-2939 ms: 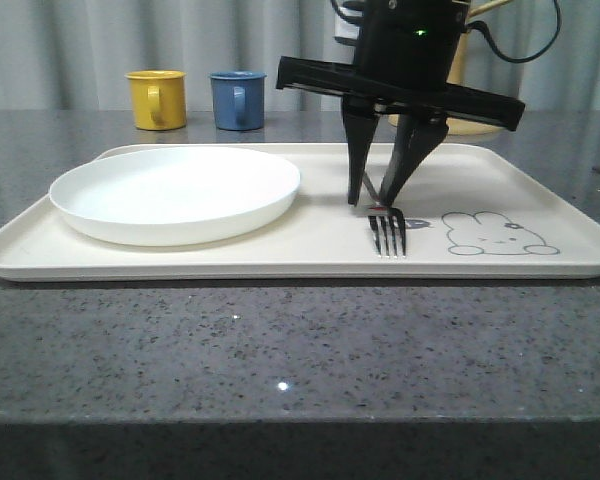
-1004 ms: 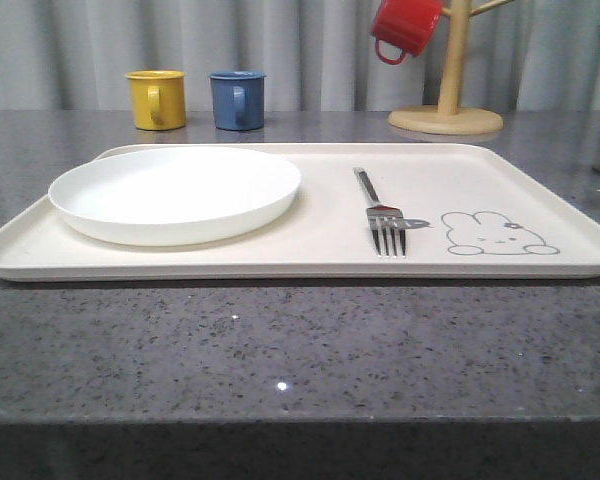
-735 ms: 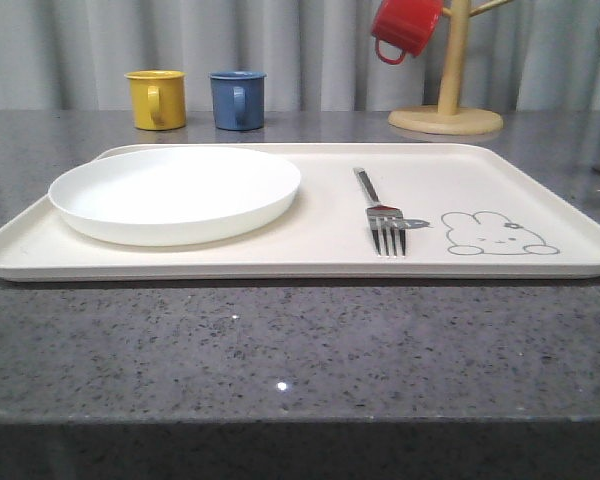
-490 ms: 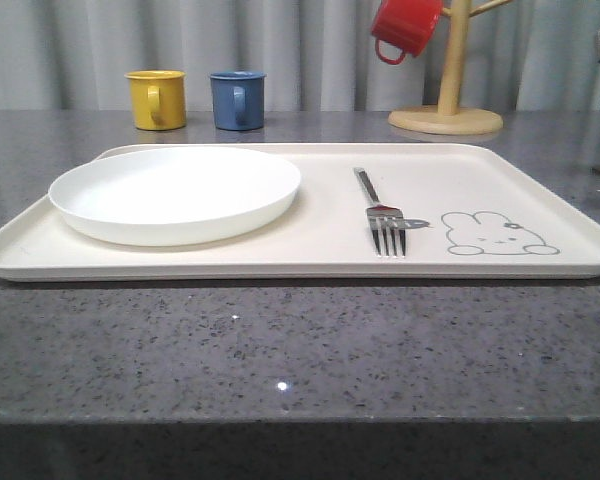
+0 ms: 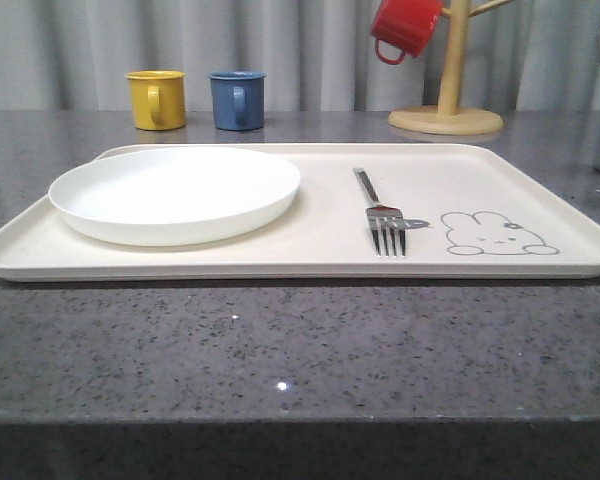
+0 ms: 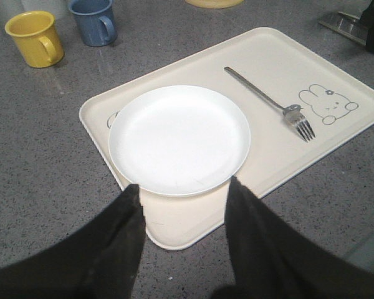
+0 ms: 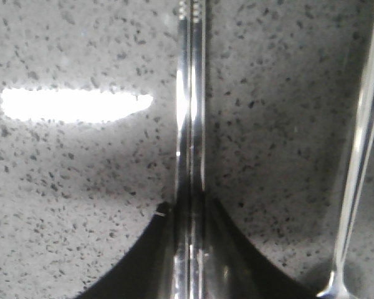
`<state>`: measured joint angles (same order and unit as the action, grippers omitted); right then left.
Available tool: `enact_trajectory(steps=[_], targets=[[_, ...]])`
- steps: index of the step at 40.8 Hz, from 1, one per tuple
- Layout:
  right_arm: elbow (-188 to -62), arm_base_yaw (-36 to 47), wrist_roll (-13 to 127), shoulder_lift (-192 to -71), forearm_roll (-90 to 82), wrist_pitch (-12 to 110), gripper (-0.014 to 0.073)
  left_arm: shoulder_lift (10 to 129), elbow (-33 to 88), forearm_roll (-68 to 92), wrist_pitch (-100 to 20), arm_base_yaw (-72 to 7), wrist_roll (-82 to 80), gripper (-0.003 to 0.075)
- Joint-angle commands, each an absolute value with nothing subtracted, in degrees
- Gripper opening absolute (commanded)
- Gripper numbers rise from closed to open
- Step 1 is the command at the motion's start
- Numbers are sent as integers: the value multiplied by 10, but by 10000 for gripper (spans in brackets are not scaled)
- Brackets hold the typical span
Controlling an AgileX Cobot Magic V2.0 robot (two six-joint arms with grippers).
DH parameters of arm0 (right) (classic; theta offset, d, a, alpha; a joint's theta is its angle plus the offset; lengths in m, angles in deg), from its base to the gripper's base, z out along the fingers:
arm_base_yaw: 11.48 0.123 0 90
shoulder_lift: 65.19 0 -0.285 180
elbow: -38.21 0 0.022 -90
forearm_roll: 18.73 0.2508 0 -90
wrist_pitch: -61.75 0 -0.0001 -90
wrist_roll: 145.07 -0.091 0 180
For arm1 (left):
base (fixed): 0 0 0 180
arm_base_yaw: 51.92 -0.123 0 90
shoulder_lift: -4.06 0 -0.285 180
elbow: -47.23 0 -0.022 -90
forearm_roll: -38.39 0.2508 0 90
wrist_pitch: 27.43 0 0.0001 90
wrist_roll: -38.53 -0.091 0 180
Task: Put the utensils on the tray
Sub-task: 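Grasp the silver chopsticks with the right gripper and lift them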
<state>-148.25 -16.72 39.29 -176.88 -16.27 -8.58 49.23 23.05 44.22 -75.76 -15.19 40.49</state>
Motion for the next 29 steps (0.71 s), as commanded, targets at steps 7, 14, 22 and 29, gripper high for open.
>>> enact_trajectory(steps=[7, 14, 22, 29], targets=[[-1494, -157, 399, -1705, -122, -148, -4, 494, 245, 444, -714, -149, 410, 293], [-1494, -110, 399, -1671, -40, -148, -4, 494, 245, 444, -714, -149, 410, 293], [-1494, -36, 352, -1668, -5, -145, -4, 494, 245, 444, -714, -149, 410, 293], [-1494, 2, 294, -1668, -5, -113, -4, 494, 245, 444, -714, -149, 410, 293]])
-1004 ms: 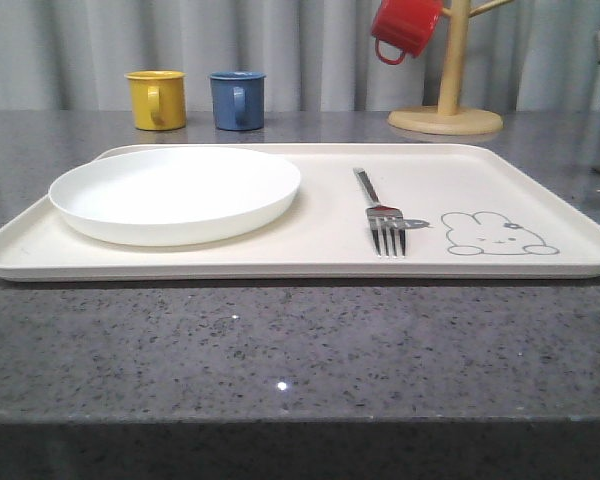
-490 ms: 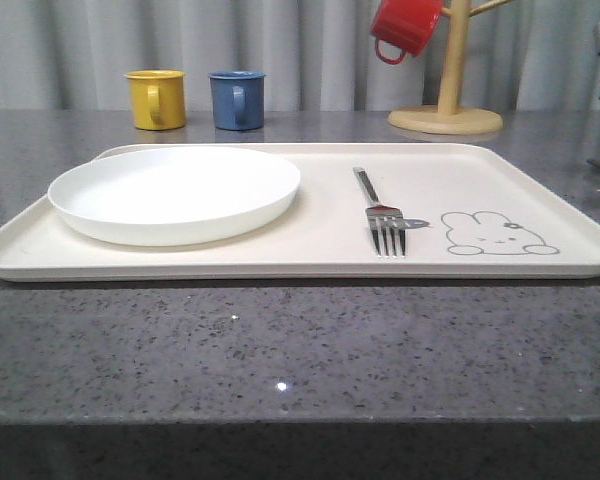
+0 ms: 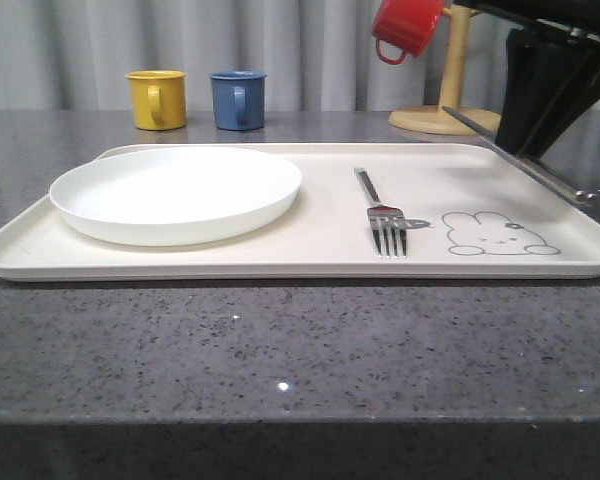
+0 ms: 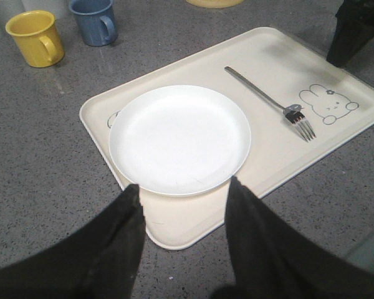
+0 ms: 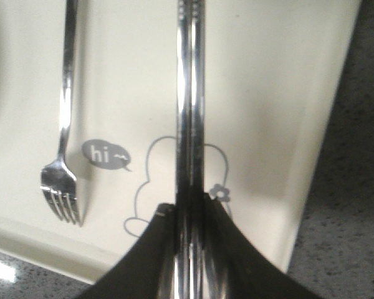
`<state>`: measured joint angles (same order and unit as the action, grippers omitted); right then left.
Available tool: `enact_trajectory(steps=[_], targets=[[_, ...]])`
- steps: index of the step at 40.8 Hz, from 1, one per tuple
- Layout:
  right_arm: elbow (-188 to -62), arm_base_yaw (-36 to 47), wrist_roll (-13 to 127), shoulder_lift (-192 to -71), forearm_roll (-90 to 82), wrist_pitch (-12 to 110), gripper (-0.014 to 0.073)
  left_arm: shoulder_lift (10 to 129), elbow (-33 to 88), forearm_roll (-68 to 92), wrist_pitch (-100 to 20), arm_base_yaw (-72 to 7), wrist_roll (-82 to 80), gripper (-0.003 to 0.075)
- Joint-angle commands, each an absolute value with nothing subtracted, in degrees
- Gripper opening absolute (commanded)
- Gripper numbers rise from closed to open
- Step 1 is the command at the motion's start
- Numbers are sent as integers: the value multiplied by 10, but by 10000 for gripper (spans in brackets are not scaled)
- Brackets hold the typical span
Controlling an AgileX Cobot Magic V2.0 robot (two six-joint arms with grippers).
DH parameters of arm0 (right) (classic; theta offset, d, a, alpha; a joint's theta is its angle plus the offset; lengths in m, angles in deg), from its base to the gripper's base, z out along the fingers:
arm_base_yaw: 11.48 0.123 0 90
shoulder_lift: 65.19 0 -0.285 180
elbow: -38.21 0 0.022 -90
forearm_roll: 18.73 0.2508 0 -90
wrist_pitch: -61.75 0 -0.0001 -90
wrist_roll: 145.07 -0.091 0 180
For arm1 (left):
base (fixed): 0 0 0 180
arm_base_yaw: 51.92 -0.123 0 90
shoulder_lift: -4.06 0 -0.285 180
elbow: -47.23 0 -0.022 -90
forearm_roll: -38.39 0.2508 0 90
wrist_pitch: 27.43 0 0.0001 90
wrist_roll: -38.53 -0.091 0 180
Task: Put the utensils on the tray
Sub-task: 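Place the chopsticks on the tray next to the fork, release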
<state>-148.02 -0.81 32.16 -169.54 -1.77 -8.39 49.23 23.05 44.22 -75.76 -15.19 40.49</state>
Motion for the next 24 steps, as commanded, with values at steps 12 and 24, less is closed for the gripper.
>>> enact_trajectory(steps=[12, 24], targets=[[-1494, 17, 253, -1668, 28, -79, -4, 494, 245, 444, -714, -149, 410, 293], [-1494, 17, 245, -1702, 59, -55, -4, 494, 245, 444, -714, -149, 410, 293]])
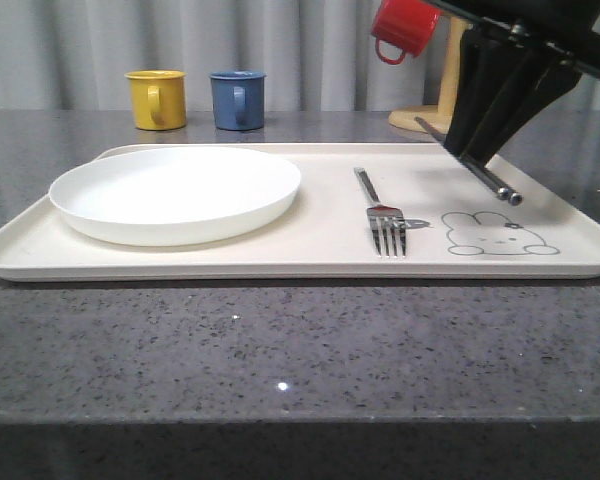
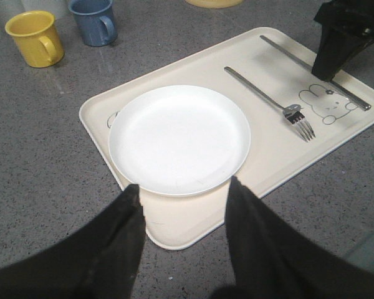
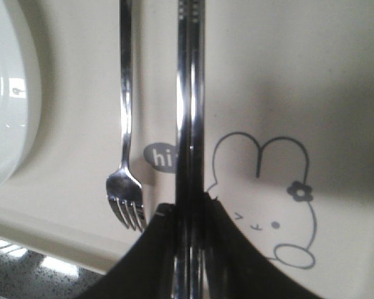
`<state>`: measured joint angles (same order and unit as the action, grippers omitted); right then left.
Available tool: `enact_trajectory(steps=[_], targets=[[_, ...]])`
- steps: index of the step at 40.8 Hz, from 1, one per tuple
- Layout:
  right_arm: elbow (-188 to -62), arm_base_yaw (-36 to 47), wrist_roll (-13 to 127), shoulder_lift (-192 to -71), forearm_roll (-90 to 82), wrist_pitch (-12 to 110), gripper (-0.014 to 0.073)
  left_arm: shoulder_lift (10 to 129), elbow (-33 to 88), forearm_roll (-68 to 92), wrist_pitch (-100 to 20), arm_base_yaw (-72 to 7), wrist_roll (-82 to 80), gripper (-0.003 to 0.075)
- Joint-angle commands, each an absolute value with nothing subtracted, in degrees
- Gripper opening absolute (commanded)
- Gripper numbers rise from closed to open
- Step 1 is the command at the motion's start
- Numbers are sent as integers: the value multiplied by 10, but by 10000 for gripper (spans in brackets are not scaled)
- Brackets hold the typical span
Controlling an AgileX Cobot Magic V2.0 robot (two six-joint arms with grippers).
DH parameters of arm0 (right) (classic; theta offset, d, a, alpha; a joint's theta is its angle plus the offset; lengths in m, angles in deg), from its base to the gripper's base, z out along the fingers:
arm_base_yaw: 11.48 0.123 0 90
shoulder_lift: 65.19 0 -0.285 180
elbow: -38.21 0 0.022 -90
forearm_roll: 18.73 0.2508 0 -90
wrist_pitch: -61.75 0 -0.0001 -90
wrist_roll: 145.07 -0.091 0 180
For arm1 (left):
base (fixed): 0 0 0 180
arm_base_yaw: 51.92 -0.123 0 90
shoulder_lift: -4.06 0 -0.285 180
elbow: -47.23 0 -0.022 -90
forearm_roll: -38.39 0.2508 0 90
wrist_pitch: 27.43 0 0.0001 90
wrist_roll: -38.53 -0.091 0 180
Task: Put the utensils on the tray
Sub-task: 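Place the chopsticks on the tray next to the fork, release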
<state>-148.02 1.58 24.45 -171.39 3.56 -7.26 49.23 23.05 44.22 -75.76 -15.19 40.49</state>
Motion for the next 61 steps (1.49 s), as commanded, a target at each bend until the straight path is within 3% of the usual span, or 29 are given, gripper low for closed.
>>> enact_trajectory(steps=[1, 13, 24, 27, 48, 61], targets=[[-1494, 17, 245, -1707, 59, -52, -4, 494, 245, 444, -714, -149, 410, 293], [-1494, 17, 245, -1738, 58, -16, 6, 494, 245, 444, -714, -149, 410, 293], [-1494, 17, 253, -1747, 55, -23, 206, 494, 245, 444, -714, -149, 410, 293], [-1494, 17, 254, -1747, 53, -18, 227, 494, 245, 444, -714, -149, 410, 293], [-1494, 11, 309, -1663, -90, -35, 224, 494, 245, 444, -714, -149, 410, 293], [-1493, -120, 333, -1641, -150, -134, 224, 494, 245, 444, -714, -149, 410, 293]])
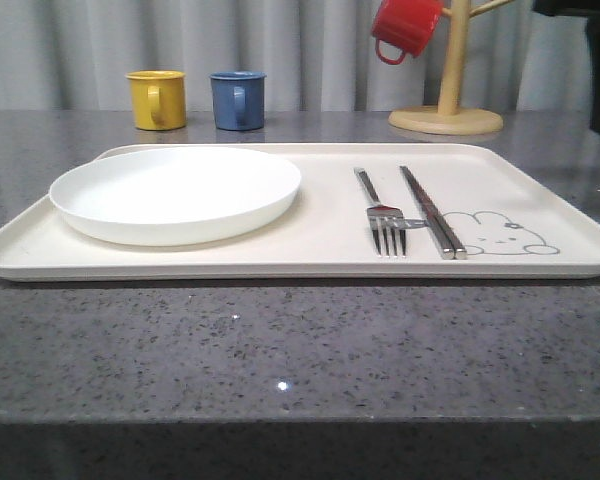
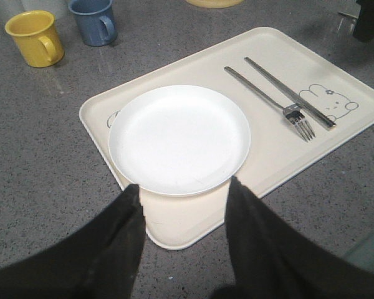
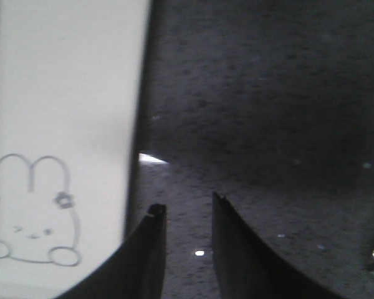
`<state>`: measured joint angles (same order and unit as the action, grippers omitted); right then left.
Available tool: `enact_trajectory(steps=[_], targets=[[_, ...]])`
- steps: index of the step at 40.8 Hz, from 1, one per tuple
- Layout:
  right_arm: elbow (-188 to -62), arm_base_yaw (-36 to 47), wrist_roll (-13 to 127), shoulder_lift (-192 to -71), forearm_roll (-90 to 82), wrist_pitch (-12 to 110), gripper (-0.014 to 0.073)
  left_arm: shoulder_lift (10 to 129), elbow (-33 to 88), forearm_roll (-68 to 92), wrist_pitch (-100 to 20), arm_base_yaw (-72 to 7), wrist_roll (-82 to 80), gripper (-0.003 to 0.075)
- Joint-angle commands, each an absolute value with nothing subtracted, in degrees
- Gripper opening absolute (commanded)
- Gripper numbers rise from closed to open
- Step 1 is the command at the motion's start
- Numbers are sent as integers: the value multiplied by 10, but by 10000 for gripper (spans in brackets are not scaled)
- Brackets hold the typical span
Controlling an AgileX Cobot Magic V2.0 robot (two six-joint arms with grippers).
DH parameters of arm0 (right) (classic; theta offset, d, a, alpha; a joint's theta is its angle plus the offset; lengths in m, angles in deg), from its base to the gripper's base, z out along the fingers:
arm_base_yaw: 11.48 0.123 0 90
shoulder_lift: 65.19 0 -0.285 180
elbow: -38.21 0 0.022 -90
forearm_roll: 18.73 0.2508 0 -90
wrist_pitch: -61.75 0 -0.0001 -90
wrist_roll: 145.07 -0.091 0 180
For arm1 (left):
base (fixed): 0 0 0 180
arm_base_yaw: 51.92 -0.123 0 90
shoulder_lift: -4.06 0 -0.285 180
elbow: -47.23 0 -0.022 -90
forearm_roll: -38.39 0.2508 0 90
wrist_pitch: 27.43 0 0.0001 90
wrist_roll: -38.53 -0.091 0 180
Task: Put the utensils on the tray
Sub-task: 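Grasp the silver spoon with the right gripper and lift it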
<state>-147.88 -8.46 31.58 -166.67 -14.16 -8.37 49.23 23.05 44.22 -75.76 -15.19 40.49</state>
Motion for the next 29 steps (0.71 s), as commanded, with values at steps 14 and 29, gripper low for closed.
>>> enact_trajectory(steps=[14, 29], targets=[[-1493, -255, 387, -1664, -150, -130, 224, 494, 245, 444, -714, -149, 410, 293], [-1493, -270, 447, -1705, -150, -64, 224, 494, 245, 444, -714, -149, 410, 293]])
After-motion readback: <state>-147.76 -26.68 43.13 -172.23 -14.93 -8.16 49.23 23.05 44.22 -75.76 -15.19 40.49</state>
